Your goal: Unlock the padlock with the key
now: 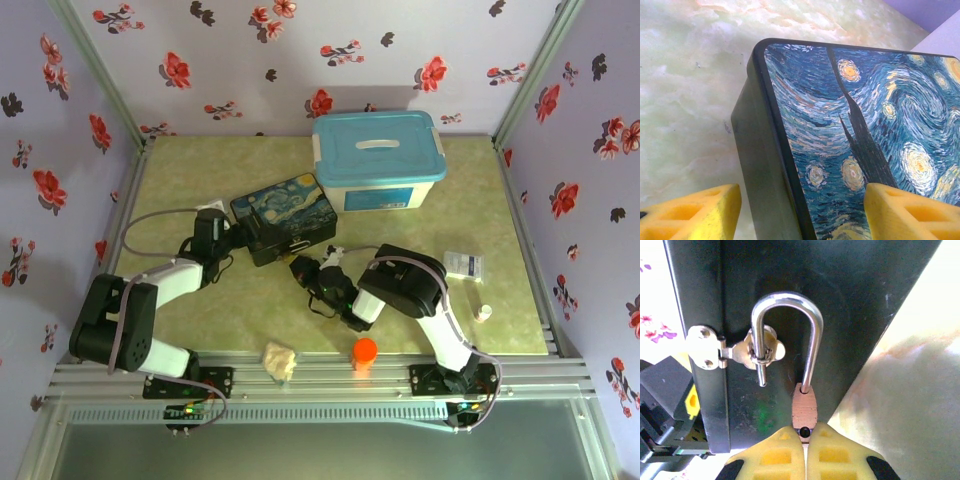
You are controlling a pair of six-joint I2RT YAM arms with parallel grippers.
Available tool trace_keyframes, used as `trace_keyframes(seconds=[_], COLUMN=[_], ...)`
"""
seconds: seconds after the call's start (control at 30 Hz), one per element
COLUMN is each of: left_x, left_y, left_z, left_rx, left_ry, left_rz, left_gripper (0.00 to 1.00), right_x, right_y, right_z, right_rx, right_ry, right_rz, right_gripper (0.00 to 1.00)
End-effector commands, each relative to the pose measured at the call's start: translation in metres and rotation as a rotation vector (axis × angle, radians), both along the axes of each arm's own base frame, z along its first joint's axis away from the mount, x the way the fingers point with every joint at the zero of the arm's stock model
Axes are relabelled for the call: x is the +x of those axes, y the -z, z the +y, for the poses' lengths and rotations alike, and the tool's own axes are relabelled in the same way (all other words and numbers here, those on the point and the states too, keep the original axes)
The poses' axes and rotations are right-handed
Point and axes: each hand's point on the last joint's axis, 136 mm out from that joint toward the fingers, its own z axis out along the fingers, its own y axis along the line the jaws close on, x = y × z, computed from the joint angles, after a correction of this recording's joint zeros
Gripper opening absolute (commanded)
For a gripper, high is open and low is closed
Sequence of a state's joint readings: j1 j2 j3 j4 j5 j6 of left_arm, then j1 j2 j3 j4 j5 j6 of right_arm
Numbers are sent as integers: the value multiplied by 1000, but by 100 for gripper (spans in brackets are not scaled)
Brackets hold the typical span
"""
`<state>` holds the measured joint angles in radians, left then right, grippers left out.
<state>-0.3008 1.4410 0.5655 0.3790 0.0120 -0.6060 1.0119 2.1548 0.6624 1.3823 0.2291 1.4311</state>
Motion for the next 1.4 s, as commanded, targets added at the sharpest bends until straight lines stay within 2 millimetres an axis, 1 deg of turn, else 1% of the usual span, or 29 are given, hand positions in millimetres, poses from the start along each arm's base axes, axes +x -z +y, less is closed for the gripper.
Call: trace_keyframes(seconds=[0.0, 0.07, 0.17, 0.27, 0.33, 0.4, 0.47, 0.63, 0.73, 0.8, 0.83, 0.87, 1.0, 1.07, 1.1, 1.2, 1.27, 1.3, 1.37], left_x=[-21, -21, -22, -21, -22, -22, -22, -21, -21, -21, -21, -22, -22, -22, -22, -22, -22, -21, -20], left_y=[39, 40, 41, 40, 40, 40, 38, 34, 35, 36, 35, 35, 36, 37, 36, 34, 31, 28, 21], left_z=[4, 4, 4, 6, 6, 7, 7, 8, 6, 5, 5, 6, 6, 6, 6, 6, 6, 6, 5], left_rx=[61, 62, 63, 62, 62, 58, 53, 51, 40, 36, 35, 37, 41, 40, 39, 36, 35, 33, 27], left_ry=[35, 35, 36, 32, 31, 25, 22, 22, 23, 26, 26, 26, 28, 27, 27, 26, 26, 27, 29], left_rz=[123, 125, 128, 126, 124, 124, 119, 110, 112, 113, 112, 111, 114, 115, 112, 109, 106, 103, 94], left_gripper=[63, 61, 61, 61, 60, 60, 60, 60, 60, 60, 60, 60, 60, 60, 60, 60, 60, 61, 63], right_x=[12, 13, 18, 19, 20, 22, 22, 17, 20, 21, 21, 21, 21, 22, 22, 22, 19, 17, 11], right_y=[19, 12, 7, 8, 6, -5, -10, -9, -10, -5, 1, 3, -8, -6, -4, -9, -8, -8, 1], right_z=[-23, -22, -35, -49, -52, -48, -44, -52, -45, -43, -44, -42, -32, -33, -34, -41, -51, -56, -66], right_rx=[-13, -1, -12, -60, -61, -30, -20, -118, -75, -8, 24, 41, 65, 94, 96, 59, 30, 9, -55], right_ry=[110, 121, 183, 213, 217, 201, 183, 178, 156, 170, 185, 189, 195, 217, 224, 224, 225, 222, 189], right_rz=[43, 35, 26, 31, 24, -14, -18, -32, -23, 0, 40, 55, 34, 60, 65, 33, 27, 31, 69], right_gripper=[0, 0, 0, 0, 0, 0, 0, 0, 0, 0, 0, 0, 0, 0, 0, 0, 0, 0, 0])
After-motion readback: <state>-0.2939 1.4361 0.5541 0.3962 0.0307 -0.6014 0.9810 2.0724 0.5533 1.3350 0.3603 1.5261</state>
